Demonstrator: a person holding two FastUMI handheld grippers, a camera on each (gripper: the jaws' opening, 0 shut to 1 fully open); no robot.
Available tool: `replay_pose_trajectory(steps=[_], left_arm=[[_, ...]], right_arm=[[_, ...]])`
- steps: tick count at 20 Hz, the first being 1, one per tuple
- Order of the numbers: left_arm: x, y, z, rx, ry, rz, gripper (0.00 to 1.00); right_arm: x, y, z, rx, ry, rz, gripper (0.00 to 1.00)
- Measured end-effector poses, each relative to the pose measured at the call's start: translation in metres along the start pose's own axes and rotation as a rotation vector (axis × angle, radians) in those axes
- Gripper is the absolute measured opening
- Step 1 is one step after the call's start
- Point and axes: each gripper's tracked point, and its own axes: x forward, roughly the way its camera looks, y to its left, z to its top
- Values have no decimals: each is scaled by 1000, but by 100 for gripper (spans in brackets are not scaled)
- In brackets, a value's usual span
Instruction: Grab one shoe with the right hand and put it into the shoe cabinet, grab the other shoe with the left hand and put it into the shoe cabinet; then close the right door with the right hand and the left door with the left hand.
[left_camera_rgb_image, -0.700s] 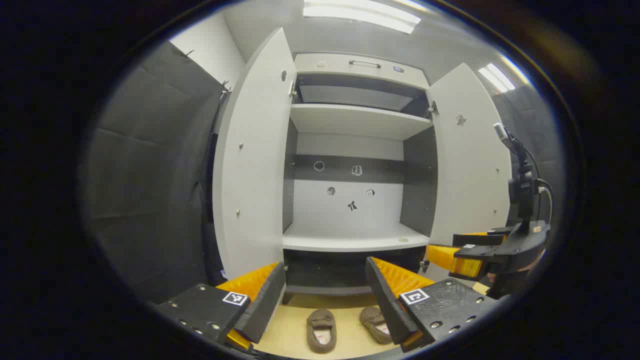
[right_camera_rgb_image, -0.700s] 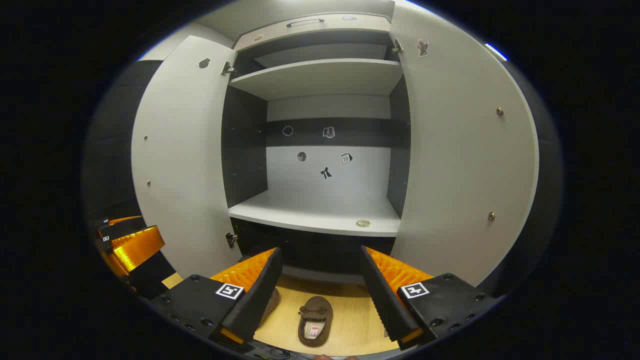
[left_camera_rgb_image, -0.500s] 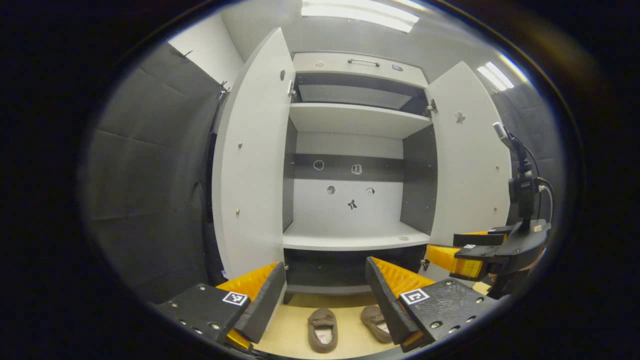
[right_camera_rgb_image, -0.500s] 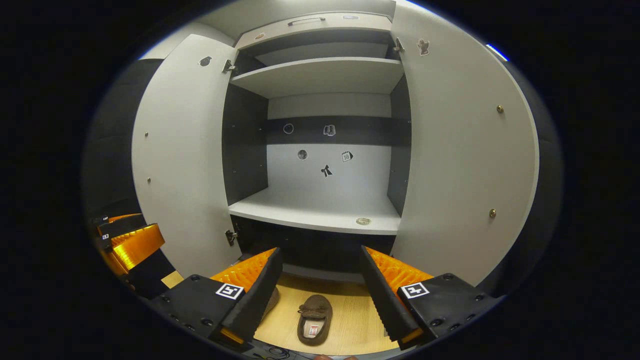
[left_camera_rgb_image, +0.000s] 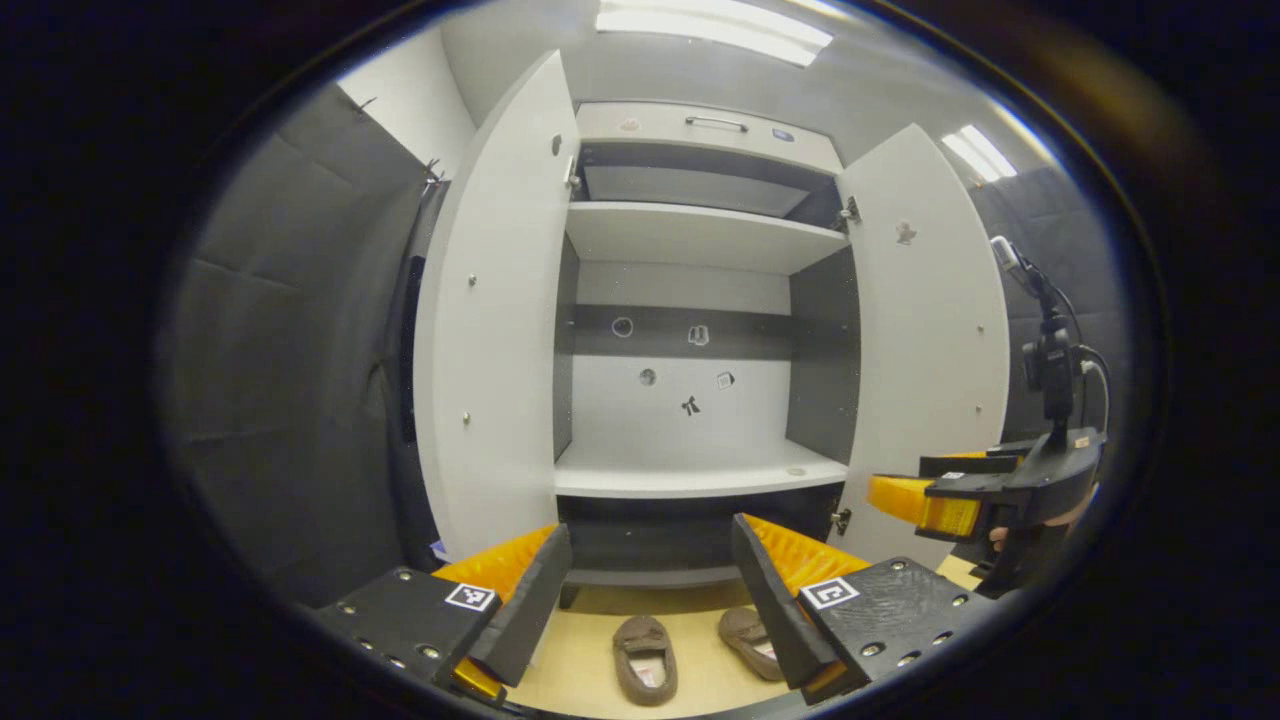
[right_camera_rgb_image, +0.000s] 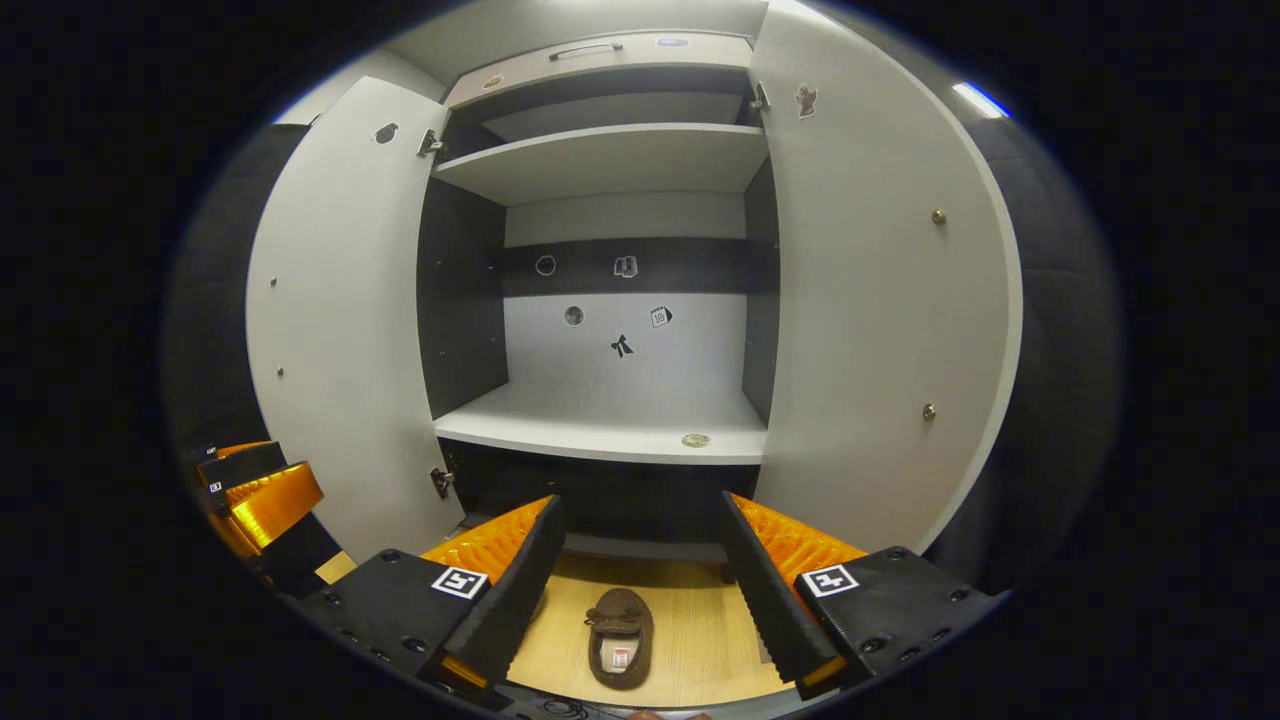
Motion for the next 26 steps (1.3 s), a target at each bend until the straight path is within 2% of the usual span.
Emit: replay_pose_trajectory(steps=[8, 13, 14, 15, 20, 22, 26], left_arm=[[4, -2, -13, 32, 9, -116, 94], [-5, -1, -20, 64, 11, -165, 94], [-7, 2, -21, 58, 12, -170, 94], [-11, 4, -21, 51, 11, -174, 94], [-21, 21, -26, 11, 11, -164, 94], [-20, 20, -30, 17, 21, -181, 94], [-17, 25, -45, 15, 56, -170, 94]], right_arm=[[-26, -4, -16, 7, 26, -82, 98], [-21, 7, -21, 22, 54, -90, 98], [-19, 11, -21, 26, 57, -87, 95], [-16, 14, -21, 28, 62, -83, 98], [2, 32, -28, 28, 119, -38, 98], [10, 38, -37, 38, 167, -13, 98], [30, 48, -61, -25, 251, 20, 98]])
